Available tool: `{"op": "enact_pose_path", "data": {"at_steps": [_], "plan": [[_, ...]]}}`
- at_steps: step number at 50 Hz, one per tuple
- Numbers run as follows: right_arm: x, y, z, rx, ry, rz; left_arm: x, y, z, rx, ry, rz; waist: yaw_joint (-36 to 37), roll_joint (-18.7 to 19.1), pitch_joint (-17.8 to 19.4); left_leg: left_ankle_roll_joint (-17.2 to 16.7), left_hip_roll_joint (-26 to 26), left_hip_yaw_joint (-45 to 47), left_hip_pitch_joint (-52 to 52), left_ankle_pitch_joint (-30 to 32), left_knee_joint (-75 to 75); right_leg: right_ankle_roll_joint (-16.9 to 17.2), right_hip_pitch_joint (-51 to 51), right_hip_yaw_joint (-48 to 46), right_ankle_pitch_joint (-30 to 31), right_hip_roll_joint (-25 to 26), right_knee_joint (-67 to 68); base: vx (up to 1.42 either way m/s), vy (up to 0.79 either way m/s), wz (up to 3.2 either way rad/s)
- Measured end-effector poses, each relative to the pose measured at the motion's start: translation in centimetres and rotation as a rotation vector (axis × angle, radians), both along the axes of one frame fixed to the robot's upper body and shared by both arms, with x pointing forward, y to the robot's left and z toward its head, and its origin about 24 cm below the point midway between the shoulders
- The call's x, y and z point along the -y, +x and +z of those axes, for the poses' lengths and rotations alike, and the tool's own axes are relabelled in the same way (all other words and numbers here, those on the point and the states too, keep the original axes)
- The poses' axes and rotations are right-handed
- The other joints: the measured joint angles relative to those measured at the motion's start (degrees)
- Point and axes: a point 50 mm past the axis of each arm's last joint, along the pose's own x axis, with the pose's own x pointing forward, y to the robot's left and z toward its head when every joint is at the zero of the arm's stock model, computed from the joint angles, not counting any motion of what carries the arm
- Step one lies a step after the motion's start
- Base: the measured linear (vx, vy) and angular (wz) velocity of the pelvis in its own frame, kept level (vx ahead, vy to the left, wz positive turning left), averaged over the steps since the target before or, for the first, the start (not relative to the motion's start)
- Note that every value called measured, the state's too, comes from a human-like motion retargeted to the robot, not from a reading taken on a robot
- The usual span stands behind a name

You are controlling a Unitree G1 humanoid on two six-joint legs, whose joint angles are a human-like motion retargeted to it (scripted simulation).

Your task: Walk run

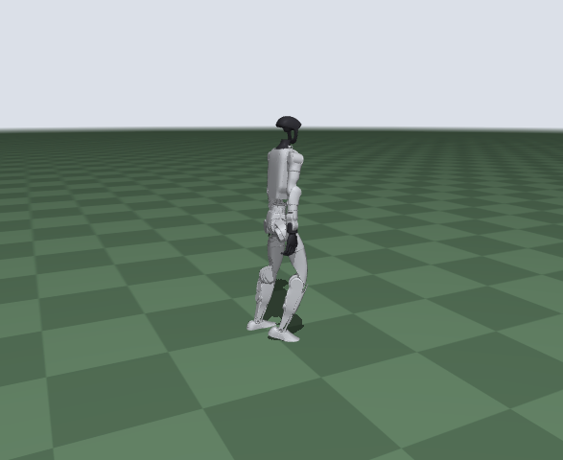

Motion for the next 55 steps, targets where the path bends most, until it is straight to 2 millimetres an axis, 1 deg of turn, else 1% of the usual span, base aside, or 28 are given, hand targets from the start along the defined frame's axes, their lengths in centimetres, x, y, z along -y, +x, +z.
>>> {"op": "enact_pose_path", "data": {"at_steps": [3, 5, 8, 10, 12, 13, 15, 17, 18, 19, 20, 22, 23, 25, 28, 30, 34, 38, 40, 42, 44, 46, 48, 50, 52, 53, 54, 55], "plan": [[-0.3, -0.4, 0.0, -0.017, 0.02, 0.002, 0.0, 2.6, 0.8, 0.099, -0.028, 0.005, -2.0, -1.7, 1.2, -0.4, -2.8, -0.9, 3.8, -1.3, -1.5, -1.8, -3.0, 3.6, 0.2, 1.9, -15.0, 0.5, -0.01, 0.44], [-0.6, -0.8, -0.1, -0.029, 0.034, -0.009, 0.3, 3.7, 1.1, 0.152, -0.054, 0.018, -2.8, -1.9, 1.3, -1.1, -3.3, -1.7, 6.2, -2.1, -2.3, -2.2, -4.8, 4.4, -0.6, 3.2, -21.7, 0.67, -0.04, 0.39], [-0.8, -0.8, -0.1, -0.032, 0.052, -0.035, 0.9, 4.3, 1.2, 0.188, -0.097, 0.05, -3.2, -1.4, 0.9, -3.1, -2.6, -2.4, 8.8, -2.3, -2.7, -4.1, -6.7, 3.3, -2.3, 4.8, -25.1, 0.79, -0.07, 0.22], [-0.8, -0.4, -0.1, -0.028, 0.053, -0.049, 1.3, 3.8, 0.9, 0.174, -0.118, 0.072, -3.3, -1.2, 0.4, -4.8, -2.4, -2.5, 9.9, -1.3, -2.0, -7.5, -7.4, 2.1, -1.2, 5.0, -23.0, 0.79, -0.08, 0.1], [-0.8, -0.3, -0.1, -0.026, 0.05, -0.055, 1.4, 2.2, 0.4, 0.117, -0.125, 0.076, -4.2, -1.6, -0.3, -6.4, -2.9, -3.5, 10.8, 1.6, 0.1, -8.7, -6.5, 0.8, 1.7, 3.8, -20.4, 0.73, -0.04, 0.42], [-0.9, -0.5, -0.1, -0.029, 0.052, -0.057, 1.4, 1.1, 0.0, 0.076, -0.123, 0.071, -5.0, -1.7, -0.3, -7.2, -3.1, -4.1, 11.5, 3.9, 1.7, -9.7, -5.7, 1.5, 3.0, 3.7, -19.8, 0.77, -0.03, 0.73], [-1.0, -0.7, -0.1, -0.038, 0.06, -0.069, 1.6, -1.4, -0.7, -0.001, -0.106, 0.051, -5.4, -2.0, 0.0, -7.9, -3.2, -3.4, 12.0, 10.9, 6.4, -10.6, -4.4, 7.8, 2.3, 4.0, -16.6, 0.99, -0.1, 0.73], [-0.9, -0.8, -0.1, -0.041, 0.054, -0.087, 2.4, -3.9, -1.4, -0.063, -0.085, 0.041, -4.5, -3.5, 0.4, -6.0, -1.9, 2.0, 10.5, 19.3, 14.4, -9.7, -0.8, 8.3, -0.1, 1.3, -16.3, 0.89, -0.06, 0.31], [-0.8, -0.7, -0.1, -0.037, 0.048, -0.09, 2.7, -5.3, -1.6, -0.101, -0.075, 0.044, -3.3, -4.6, 0.6, -4.9, -2.2, 3.9, 9.0, 22.7, 19.5, -9.7, 1.9, 6.3, -0.9, -0.3, -17.3, 0.82, -0.05, -0.07], [-0.6, -0.5, -0.1, -0.03, 0.044, -0.09, 2.9, -6.3, -1.8, -0.133, -0.069, 0.048, -2.7, -5.4, 0.8, -4.3, -2.0, 5.2, 7.5, 24.0, 24.1, -9.6, 3.9, 5.0, -1.5, -1.5, -18.1, 0.79, -0.07, -0.07], [-0.5, -0.2, -0.1, -0.021, 0.041, -0.089, 3.0, -7.1, -1.9, -0.164, -0.065, 0.051, -2.3, -5.9, 1.0, -3.8, -1.6, 6.3, 6.1, 24.2, 28.4, -9.4, 5.5, 4.0, -2.1, -2.4, -18.7, 0.71, -0.06, 0.28], [0.2, 1.3, 0.0, 0.013, 0.031, -0.065, 3.3, -8.8, -2.0, -0.239, -0.075, 0.062, -1.5, -6.8, 2.1, -2.5, 1.4, 8.9, 1.4, 18.1, 38.2, -8.8, 9.1, 4.3, -3.6, -3.1, -19.8, 0.57, -0.03, 0.41], [0.4, 2.1, 0.1, 0.031, 0.021, -0.048, 3.5, -9.4, -2.1, -0.265, -0.082, 0.069, -0.8, -6.8, 2.6, -1.7, 3.0, 9.9, -1.0, 16.2, 41.0, -8.5, 10.9, 3.9, -3.9, -2.9, -20.8, 0.51, -0.01, 0.21], [0.7, 3.7, 0.2, 0.073, -0.005, -0.018, 3.9, -10.6, -2.1, -0.298, -0.091, 0.095, 0.6, -6.2, 2.9, -2.9, 4.4, 9.3, -6.1, 13.6, 43.0, -8.2, 14.3, 0.9, -4.2, -2.3, -23.3, 0.58, -0.01, 0.02], [1.0, 6.1, 0.5, 0.148, -0.031, 0.017, 4.1, -12.3, -2.1, -0.317, -0.091, 0.162, 2.7, -5.1, 2.9, -5.1, 3.8, 8.3, -11.9, 11.3, 37.2, -7.9, 18.3, 0.3, -4.9, 0.2, -26.5, 0.63, -0.01, -0.14], [1.1, 7.7, 0.7, 0.198, -0.03, 0.043, 4.2, -13.2, -2.0, -0.331, -0.092, 0.208, 4.4, -3.9, 3.0, -5.8, 3.0, 6.9, -15.6, 9.7, 31.0, -7.8, 21.0, -0.3, -5.5, 2.3, -28.2, 0.64, 0.01, -0.3], [0.8, 10.4, 1.2, 0.281, -0.016, 0.104, 4.5, -14.5, -1.9, -0.375, -0.101, 0.264, 6.7, -1.2, 3.6, -6.7, 1.5, 2.4, -19.5, 9.4, 14.3, -6.8, 26.6, -0.6, -7.3, 6.3, -30.8, 0.44, 0.05, -0.28], [0.5, 12.0, 1.6, 0.334, 0.006, 0.142, 4.9, -14.5, -2.0, -0.417, -0.131, 0.249, 8.3, -0.5, 3.8, -7.6, 0.6, -0.7, -23.3, 11.0, 5.0, -4.8, 30.8, -1.1, -9.1, 7.2, -31.9, 0.64, 0.12, -0.25], [0.1, 12.2, 1.7, 0.345, 0.034, 0.153, 5.0, -14.2, -2.0, -0.423, -0.142, 0.227, 8.7, -0.6, 4.0, -7.0, 0.1, -0.9, -24.6, 11.0, 4.1, -3.6, 32.0, -0.8, -9.7, 7.2, -31.7, 0.65, 0.15, -0.19], [0.0, 11.9, 1.7, 0.339, 0.064, 0.161, 4.8, -13.6, -2.0, -0.416, -0.144, 0.194, 9.2, -0.8, 3.6, -5.5, -0.2, -0.9, -25.3, 13.4, 5.6, -1.1, 33.4, -0.6, -10.0, 7.0, -30.9, 0.44, 0.07, -0.19], [0.2, 10.9, 1.4, 0.31, 0.064, 0.161, 4.6, -13.3, -2.0, -0.411, -0.135, 0.173, 9.7, -1.1, 2.9, -3.8, 0.0, -0.2, -24.8, 15.1, 8.0, 1.3, 34.2, 0.1, -9.0, 6.4, -29.8, 0.82, 0.23, -0.27], [0.6, 9.1, 1.1, 0.26, 0.05, 0.16, 4.5, -13.0, -2.1, -0.401, -0.127, 0.162, 11.3, -1.9, 2.3, -1.7, -0.2, -0.5, -24.2, 14.2, 10.5, 4.5, 34.8, 2.3, -6.4, 4.8, -27.6, 0.83, 0.22, -0.76], [0.8, 7.2, 0.7, 0.202, 0.036, 0.157, 4.5, -12.8, -2.1, -0.389, -0.127, 0.174, 12.2, -2.4, 1.8, -0.7, -0.2, -0.6, -22.8, 11.4, 12.1, 7.5, 34.9, 2.6, -1.7, 3.1, -24.2, 0.73, 0.19, -0.72], [0.8, 5.4, 0.5, 0.145, 0.028, 0.143, 4.6, -12.6, -2.1, -0.381, -0.13, 0.193, 11.8, -1.8, 0.8, -0.1, 0.3, -0.8, -20.0, 9.0, 11.5, 8.5, 34.0, 3.6, 4.8, 3.1, -19.8, 0.75, 0.24, -0.32], [0.8, 3.4, 0.3, 0.081, 0.026, 0.114, 4.4, -12.0, -2.1, -0.36, -0.141, 0.216, 10.8, 0.3, -0.5, 0.4, 2.3, -1.2, -16.0, 7.7, 8.8, 9.4, 30.5, 5.9, 13.7, 4.8, -10.6, 0.67, 0.17, -0.4], [0.7, 2.9, 0.2, 0.065, 0.027, 0.1, 4.2, -11.5, -2.1, -0.345, -0.145, 0.223, 10.2, 1.5, -1.1, 0.1, 3.8, -1.6, -14.8, 7.1, 8.3, 9.5, 28.3, 5.6, 16.7, 6.1, -5.9, 0.73, 0.19, -0.48], [0.7, 2.6, 0.2, 0.054, 0.027, 0.087, 4.0, -10.8, -2.1, -0.325, -0.148, 0.226, 9.7, 2.2, -1.2, 0.1, 4.5, -1.4, -13.5, 6.2, 7.8, 9.4, 25.8, 5.1, 16.6, 5.7, -0.6, 0.73, 0.23, -0.52], [0.7, 2.2, 0.2, 0.045, 0.027, 0.074, 3.8, -10.1, -2.1, -0.304, -0.149, 0.227, 9.2, 2.6, -1.2, 0.2, 4.8, -0.9, -12.1, 5.2, 7.5, 9.2, 23.2, 4.5, 15.0, 4.5, 5.0, 0.56, 0.19, -0.53]]}}
